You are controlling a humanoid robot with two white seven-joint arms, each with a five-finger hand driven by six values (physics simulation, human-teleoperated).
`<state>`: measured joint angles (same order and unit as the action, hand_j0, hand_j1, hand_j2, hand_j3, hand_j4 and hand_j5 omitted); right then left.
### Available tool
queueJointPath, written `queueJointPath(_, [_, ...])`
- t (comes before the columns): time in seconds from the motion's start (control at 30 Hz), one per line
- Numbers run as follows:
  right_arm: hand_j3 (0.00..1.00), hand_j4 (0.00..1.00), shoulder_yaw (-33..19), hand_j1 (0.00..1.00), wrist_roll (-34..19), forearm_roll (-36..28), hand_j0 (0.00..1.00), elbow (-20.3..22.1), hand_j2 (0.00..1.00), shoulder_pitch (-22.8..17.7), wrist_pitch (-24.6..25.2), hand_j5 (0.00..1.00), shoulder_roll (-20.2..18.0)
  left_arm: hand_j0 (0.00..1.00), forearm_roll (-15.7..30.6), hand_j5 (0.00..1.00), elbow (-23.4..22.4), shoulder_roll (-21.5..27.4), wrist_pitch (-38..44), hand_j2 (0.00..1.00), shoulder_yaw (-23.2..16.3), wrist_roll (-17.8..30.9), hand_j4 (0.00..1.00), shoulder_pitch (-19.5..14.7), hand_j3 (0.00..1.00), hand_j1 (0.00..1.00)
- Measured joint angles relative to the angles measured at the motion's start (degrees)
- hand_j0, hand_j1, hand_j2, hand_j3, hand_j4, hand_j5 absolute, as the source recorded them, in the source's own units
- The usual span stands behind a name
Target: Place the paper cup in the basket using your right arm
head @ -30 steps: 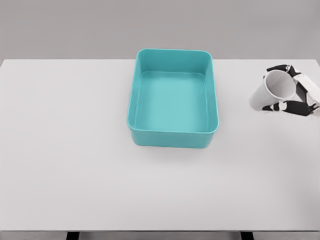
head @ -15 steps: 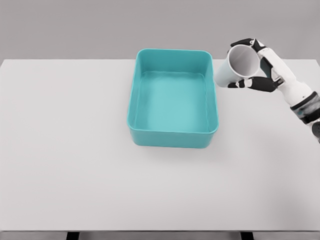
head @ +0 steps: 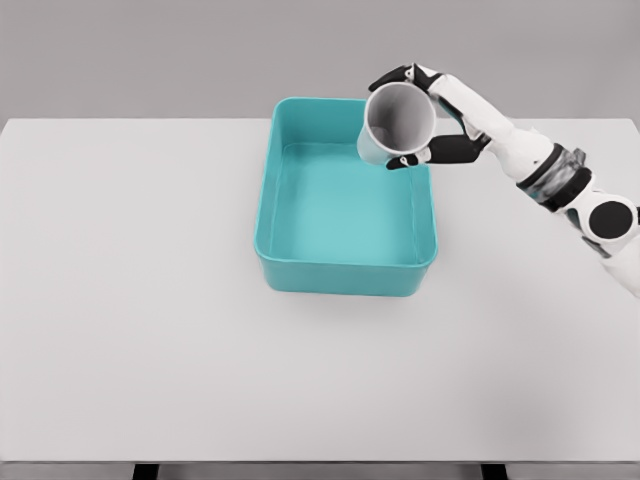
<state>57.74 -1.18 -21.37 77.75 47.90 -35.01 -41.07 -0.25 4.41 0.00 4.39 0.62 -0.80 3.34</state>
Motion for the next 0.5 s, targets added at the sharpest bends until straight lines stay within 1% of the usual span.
queueJointPath(0.13, [0.54, 0.54, 1.8, 0.54, 0.0, 5.3, 0.54, -0.3, 0.54, 1.2, 0.0, 0.54, 0.7, 1.0, 0.0, 1.0, 0.0, 0.0, 0.0, 1.0, 0.0, 0.0, 1.0, 0.0, 1.0, 1.0])
queueJointPath(0.17, [0.57, 0.57, 2.1, 0.57, 0.0, 7.1, 0.57, -0.4, 0.57, 1.5, 0.0, 0.57, 0.7, 1.0, 0.0, 1.0, 0.0, 0.0, 0.0, 1.0, 0.0, 0.0, 1.0, 0.0, 1.0, 1.0])
queueJointPath(0.27, [0.57, 0.57, 2.6, 0.57, 0.0, 12.7, 0.57, -0.7, 0.57, 2.7, 0.0, 0.57, 0.8, 1.0, 0.0, 1.0, 0.0, 0.0, 0.0, 1.0, 0.0, 0.0, 1.0, 0.0, 1.0, 1.0])
queueJointPath(0.37, [0.58, 0.58, 2.7, 0.58, 0.5, 20.0, 0.58, -0.9, 0.58, 3.6, 0.0, 0.58, 1.1, 1.0, 0.0, 1.0, 0.0, 0.0, 0.0, 1.0, 0.0, 0.0, 1.0, 0.0, 1.0, 1.0])
queueJointPath(0.43, [0.69, 0.69, 2.8, 0.69, 2.0, 25.4, 0.69, -1.0, 0.69, 3.9, 0.0, 0.69, 1.6, 1.0, 0.0, 1.0, 0.0, 0.0, 0.0, 1.0, 0.0, 0.0, 1.0, 0.0, 1.0, 1.0])
queueJointPath(0.5, [0.83, 0.83, 2.9, 0.83, 2.9, 29.3, 0.83, -1.0, 0.83, 4.5, 0.0, 0.83, 2.0, 1.0, 0.0, 1.0, 0.0, 0.0, 0.0, 1.0, 0.0, 0.0, 1.0, 0.0, 1.0, 1.0])
